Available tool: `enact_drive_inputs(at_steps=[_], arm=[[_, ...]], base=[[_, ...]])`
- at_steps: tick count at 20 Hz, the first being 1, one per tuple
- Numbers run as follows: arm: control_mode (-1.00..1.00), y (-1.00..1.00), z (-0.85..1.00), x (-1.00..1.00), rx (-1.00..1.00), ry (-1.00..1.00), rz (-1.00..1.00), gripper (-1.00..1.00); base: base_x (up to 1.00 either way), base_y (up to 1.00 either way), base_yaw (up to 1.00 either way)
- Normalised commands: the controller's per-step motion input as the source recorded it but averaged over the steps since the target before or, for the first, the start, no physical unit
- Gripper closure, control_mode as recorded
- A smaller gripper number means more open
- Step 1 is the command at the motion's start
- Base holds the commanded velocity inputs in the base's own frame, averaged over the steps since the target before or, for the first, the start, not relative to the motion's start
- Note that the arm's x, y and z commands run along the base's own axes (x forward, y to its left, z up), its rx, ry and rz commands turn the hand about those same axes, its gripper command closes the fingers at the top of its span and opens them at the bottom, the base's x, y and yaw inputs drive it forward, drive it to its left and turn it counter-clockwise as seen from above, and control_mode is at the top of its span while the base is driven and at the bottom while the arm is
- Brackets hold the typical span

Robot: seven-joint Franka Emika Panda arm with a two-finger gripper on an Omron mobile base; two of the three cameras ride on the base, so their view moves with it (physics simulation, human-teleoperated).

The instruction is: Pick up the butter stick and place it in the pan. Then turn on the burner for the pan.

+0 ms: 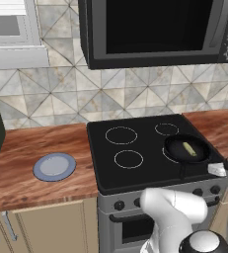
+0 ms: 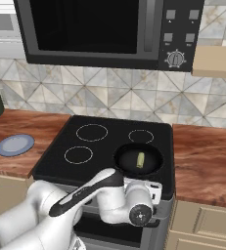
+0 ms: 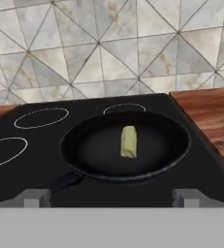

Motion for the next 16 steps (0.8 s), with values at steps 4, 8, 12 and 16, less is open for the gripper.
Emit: enact_drive_inputs(at_steps=[4,8,12,16], arm=[[-1.00,0.00,-0.02,-0.37,0.00,-0.15,0.00,-1.00],[-1.00,0.00,-0.19,-0.26,0.01,-0.14,0.00,-1.00],[-1.00,0.00,-0.30,-0.18,0.00,-0.13,0.00,-1.00],[-1.00,0.00,-0.38,-0.21,0.00,-0.15,0.00,-1.00]], base=[[0.00,0.00,0.00],[0.00,0.00,0.00],[0.00,0.00,0.00],[0.00,0.00,0.00]])
